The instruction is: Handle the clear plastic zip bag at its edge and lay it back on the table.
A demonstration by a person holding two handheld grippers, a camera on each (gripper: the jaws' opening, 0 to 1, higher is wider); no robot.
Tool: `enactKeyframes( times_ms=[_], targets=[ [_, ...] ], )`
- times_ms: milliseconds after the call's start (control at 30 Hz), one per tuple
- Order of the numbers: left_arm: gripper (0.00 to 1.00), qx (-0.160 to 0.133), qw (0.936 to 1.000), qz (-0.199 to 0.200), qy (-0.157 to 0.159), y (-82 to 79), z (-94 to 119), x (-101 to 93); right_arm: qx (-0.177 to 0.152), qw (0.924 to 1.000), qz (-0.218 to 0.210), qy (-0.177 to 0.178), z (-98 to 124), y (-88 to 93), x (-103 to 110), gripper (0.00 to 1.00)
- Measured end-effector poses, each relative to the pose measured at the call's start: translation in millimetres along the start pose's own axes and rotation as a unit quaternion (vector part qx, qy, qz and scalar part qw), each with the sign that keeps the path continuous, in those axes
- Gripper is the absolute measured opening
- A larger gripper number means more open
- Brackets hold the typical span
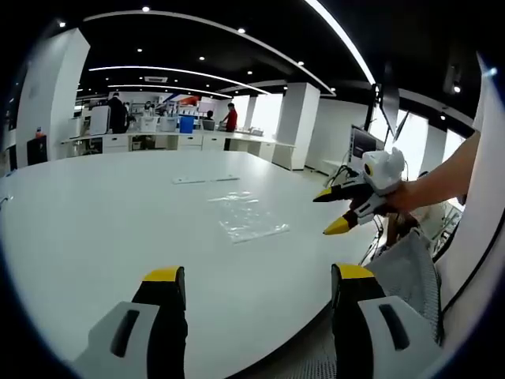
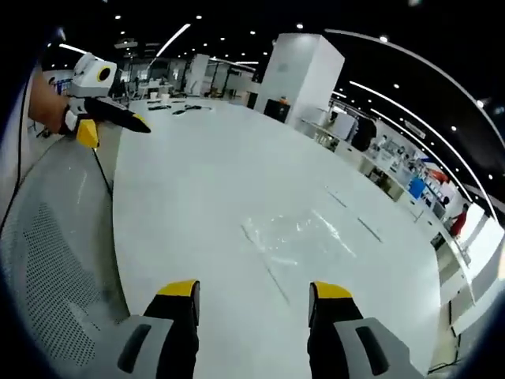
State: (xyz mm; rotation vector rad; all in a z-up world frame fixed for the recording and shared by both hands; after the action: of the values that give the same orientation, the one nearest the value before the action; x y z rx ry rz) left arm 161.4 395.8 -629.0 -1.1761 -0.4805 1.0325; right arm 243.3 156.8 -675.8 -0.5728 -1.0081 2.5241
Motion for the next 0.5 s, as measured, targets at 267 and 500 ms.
enactKeyframes(
  times_ms=[267, 500],
  targets=[
    [0.74, 0.0, 1.0, 0.0, -0.005, 0.7, -0.1, 2.5, 0.023, 0.9989, 0.041, 0.001, -14.9, 3.7, -16.2, 0.48],
    [0.74, 0.004, 1.0, -0.001, -0.006, 1.7, -0.6, 2.1, 0.039, 0.9968, 0.07, -0.005, -25.3, 7.8, -21.1, 0.45]
  ],
)
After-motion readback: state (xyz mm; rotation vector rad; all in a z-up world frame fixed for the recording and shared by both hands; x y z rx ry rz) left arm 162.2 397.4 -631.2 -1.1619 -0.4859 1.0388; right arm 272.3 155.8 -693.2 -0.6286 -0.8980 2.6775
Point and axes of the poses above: the point that each gripper's makers call its tool centre point, and the gripper's own axes: z roughly backward along the fingers, x roughly to its left, y roughly out of its underside, the point moved 2 cm from there along z, roughly backward along the fingers, and after that the axes turned 5 degrees about -y, right-handed, at the moved point
